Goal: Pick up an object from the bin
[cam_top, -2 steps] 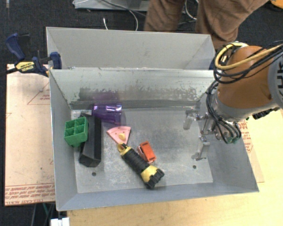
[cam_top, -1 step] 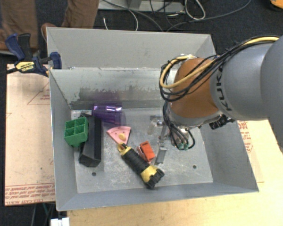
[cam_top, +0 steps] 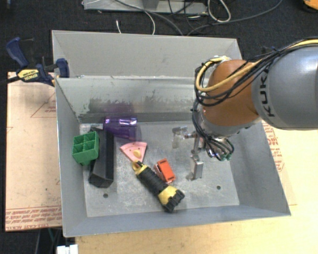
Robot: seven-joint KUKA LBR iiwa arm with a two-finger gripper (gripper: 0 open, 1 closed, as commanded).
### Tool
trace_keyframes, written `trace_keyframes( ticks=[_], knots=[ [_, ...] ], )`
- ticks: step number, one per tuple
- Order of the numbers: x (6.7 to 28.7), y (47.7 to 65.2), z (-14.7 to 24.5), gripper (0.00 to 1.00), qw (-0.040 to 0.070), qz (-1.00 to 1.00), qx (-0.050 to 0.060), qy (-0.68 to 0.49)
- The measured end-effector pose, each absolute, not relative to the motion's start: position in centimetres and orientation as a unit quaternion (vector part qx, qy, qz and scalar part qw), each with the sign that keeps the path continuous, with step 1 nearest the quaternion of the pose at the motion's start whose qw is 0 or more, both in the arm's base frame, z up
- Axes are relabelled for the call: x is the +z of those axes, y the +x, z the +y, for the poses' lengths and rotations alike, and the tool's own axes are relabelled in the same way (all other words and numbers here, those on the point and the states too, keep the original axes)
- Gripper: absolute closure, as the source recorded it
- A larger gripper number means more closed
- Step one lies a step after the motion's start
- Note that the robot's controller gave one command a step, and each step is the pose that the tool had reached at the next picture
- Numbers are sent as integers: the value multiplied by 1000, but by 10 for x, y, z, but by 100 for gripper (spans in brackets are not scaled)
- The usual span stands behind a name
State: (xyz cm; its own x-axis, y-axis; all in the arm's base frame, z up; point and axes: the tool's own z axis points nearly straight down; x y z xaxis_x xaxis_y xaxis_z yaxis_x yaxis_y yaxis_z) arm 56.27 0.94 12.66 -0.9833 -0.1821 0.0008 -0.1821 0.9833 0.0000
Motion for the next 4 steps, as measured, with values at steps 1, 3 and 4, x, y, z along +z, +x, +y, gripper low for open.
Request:
trace_keyframes(
  ticks=[1,3,4],
  knots=[
    [127,535,66,0,3,-995,-2,95],
    [74,517,118,100,-5,-990,-5,-143],
    [74,517,118,100,-5,-990,-5,-143]
  ],
)
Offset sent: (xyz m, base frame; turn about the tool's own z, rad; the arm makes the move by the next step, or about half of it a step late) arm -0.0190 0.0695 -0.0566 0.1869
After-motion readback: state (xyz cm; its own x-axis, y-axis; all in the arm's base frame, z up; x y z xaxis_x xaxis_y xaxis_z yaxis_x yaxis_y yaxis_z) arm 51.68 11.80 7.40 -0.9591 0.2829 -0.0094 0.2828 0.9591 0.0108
